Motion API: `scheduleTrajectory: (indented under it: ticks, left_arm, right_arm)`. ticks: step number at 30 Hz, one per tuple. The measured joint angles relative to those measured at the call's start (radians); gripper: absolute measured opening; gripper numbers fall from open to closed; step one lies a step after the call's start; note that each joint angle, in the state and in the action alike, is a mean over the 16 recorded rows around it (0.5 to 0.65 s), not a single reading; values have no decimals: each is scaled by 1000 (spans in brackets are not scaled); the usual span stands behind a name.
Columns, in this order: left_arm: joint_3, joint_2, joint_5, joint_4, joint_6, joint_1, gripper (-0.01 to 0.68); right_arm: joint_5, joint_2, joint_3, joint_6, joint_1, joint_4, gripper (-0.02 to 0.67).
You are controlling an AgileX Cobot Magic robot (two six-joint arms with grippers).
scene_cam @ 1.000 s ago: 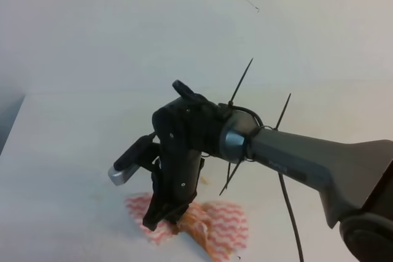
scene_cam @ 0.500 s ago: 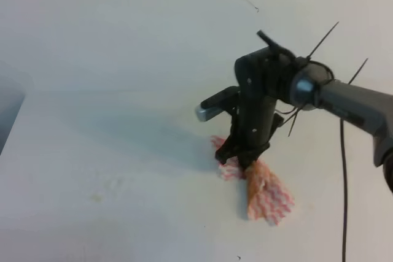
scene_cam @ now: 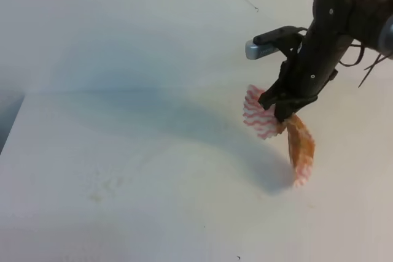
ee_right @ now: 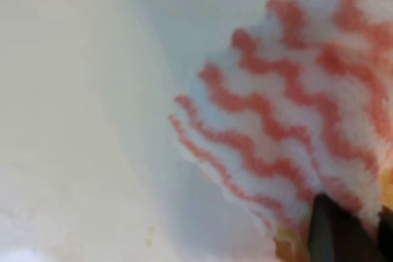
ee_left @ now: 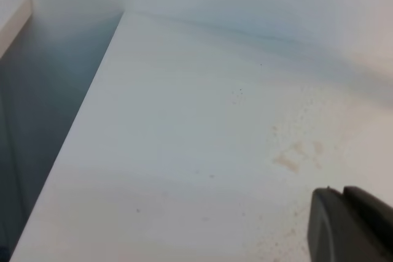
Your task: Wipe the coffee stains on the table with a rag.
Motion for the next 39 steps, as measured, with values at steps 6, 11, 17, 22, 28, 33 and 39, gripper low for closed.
scheduleTrajectory:
  ticks: [6,11,17,22,28,33,39]
  left_arm:
    - [0,0,0,0,0,0,1]
    - [0,0,0,0,0,0,1]
    - [0,0,0,0,0,0,1]
    - [0,0,0,0,0,0,1]
    - [0,0,0,0,0,0,1]
    - [0,0,0,0,0,0,1]
    - [0,0,0,0,0,0,1]
  right_arm:
    - [-20,-57,67,-66,-10,52,94]
    - [-32,-93,104,-109,-9,95,188]
    - [-6,-155,112,-139,-9,122,217]
    - [7,-251,113,-138,-8,108,151]
    - [-23,-417,169,-124,-8,84,41]
    - [-115,-590,300,-99,-8,62,14]
    - [-285,-821,548,-63,-8,41,10]
